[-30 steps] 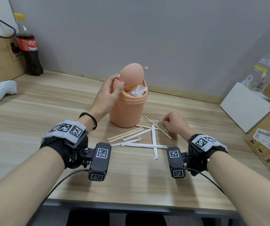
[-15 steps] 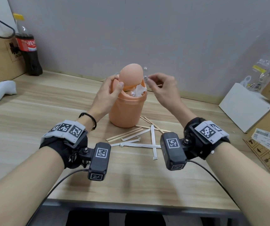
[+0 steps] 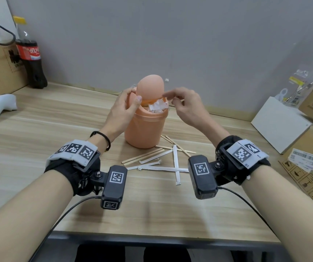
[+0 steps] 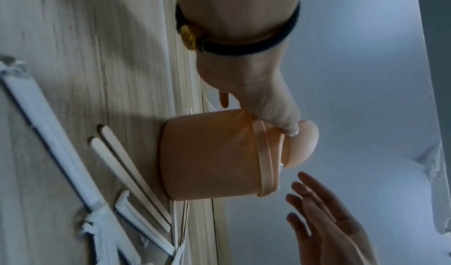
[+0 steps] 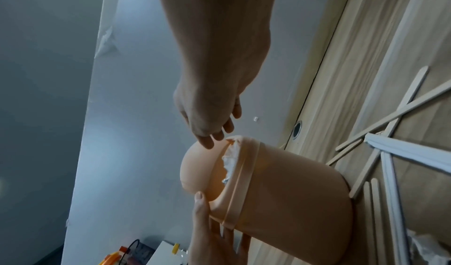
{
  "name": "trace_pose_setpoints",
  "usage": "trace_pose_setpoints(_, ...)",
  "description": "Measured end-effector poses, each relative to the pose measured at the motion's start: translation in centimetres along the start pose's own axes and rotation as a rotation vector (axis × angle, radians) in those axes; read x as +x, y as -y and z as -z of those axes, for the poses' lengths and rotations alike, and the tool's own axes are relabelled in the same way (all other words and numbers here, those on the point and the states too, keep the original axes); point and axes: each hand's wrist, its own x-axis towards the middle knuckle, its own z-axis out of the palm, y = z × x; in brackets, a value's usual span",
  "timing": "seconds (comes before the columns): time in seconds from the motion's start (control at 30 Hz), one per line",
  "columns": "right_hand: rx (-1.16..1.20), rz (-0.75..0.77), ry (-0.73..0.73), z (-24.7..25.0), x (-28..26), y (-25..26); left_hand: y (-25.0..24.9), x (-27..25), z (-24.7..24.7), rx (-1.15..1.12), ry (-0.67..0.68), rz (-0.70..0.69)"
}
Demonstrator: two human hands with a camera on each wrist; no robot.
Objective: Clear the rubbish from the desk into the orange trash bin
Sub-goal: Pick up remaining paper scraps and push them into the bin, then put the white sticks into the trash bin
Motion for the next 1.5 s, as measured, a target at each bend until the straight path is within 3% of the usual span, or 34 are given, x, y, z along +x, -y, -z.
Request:
trace_pose_setpoints(0.1, 0.013, -0.044, -0.003, 0.2, -0.6, -1.3, -0.1, 0.0, 0.0, 0.004, 0.002, 0.004)
trace_pose_setpoints(0.2, 0.032, -0.111, 0.083, 0.2, -1.7, -2.4, -0.1, -0.1, 0.0, 0.01, -0.001, 0.008)
trace_pose_setpoints(0.37, 0.025, -0.204, 0.43, -0.2, -3.3, -3.5, -0.2, -0.1, -0.1, 0.028, -0.004, 0.013)
trace_pose_setpoints(0.43, -0.083, -0.22, 0.573, -0.5, -3.7, -4.1, -0.2, -0.1, 0.0, 0.03, -0.006, 0.016)
trace_pose_setpoints(0.5, -0.216, -0.258, 0.622, -0.8, -4.2, -4.9, -0.2, -0.1, 0.0, 0.029, -0.005, 0.017)
trace_pose_setpoints(0.67, -0.382, -0.478, 0.625, -2.0, -5.0, -6.7, -0.2, -0.2, 0.1, 0.031, 0.002, 0.012)
trace_pose_setpoints(0.9, -0.397, -0.474, 0.568, -2.7, -4.7, -7.1, -0.4, -0.2, 0.0, 0.023, -0.001, 0.014)
trace_pose_setpoints(1.13, -0.512, -0.438, 0.617, -2.9, -4.3, -6.9, -0.5, -0.3, 0.1, 0.023, -0.004, 0.004)
trace_pose_setpoints(1.5, -0.565, -0.469, 0.498, -0.8, -6.2, -9.5, -0.1, -0.1, 0.0, 0.02, -0.007, -0.003)
